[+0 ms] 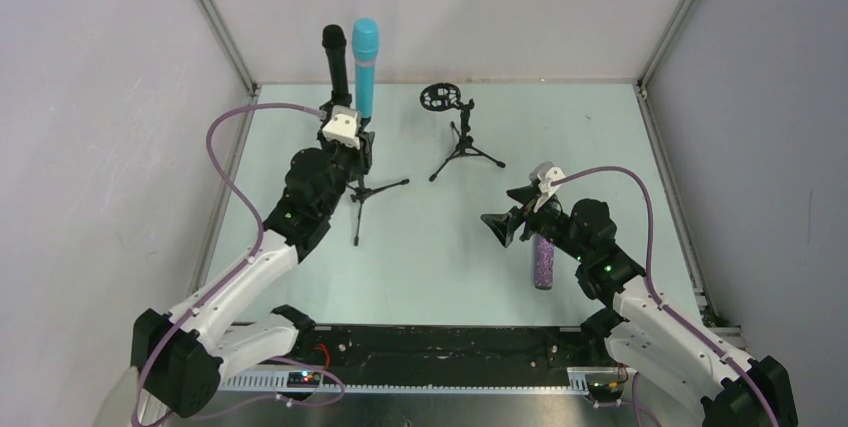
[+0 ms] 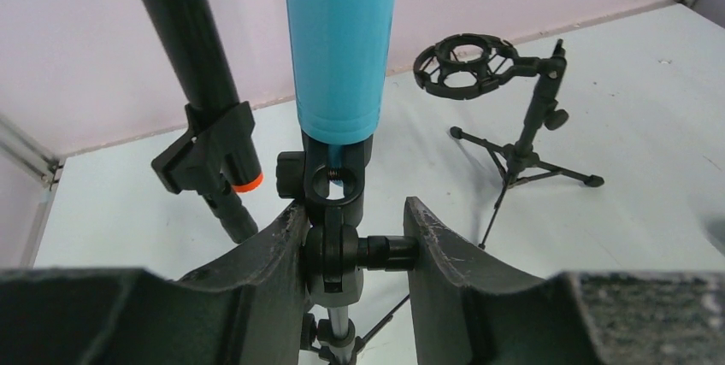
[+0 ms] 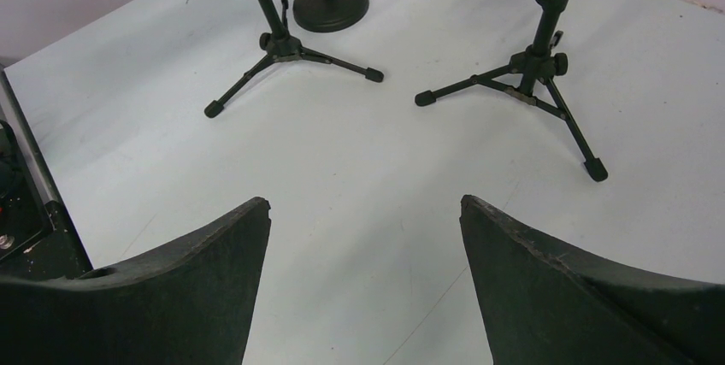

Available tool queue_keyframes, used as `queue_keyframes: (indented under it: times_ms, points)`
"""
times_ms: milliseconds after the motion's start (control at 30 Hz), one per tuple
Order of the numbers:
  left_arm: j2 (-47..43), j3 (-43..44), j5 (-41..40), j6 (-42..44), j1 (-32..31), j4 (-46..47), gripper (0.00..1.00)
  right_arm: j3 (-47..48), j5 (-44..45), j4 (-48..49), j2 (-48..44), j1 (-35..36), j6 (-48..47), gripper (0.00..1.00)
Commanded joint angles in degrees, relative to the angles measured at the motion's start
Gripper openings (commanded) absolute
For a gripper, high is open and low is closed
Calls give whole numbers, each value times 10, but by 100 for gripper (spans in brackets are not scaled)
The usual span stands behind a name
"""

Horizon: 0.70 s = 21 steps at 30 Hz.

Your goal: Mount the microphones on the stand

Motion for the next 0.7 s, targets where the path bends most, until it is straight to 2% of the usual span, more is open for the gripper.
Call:
queue_keyframes:
  times_ms: [0, 667]
  points:
    - [-2, 13, -36, -26, 16, 50, 0, 25, 10, 3, -5, 3, 2, 86]
    - [22, 18, -126, -68, 49, 28, 2, 25, 12, 2, 6, 3, 6, 86]
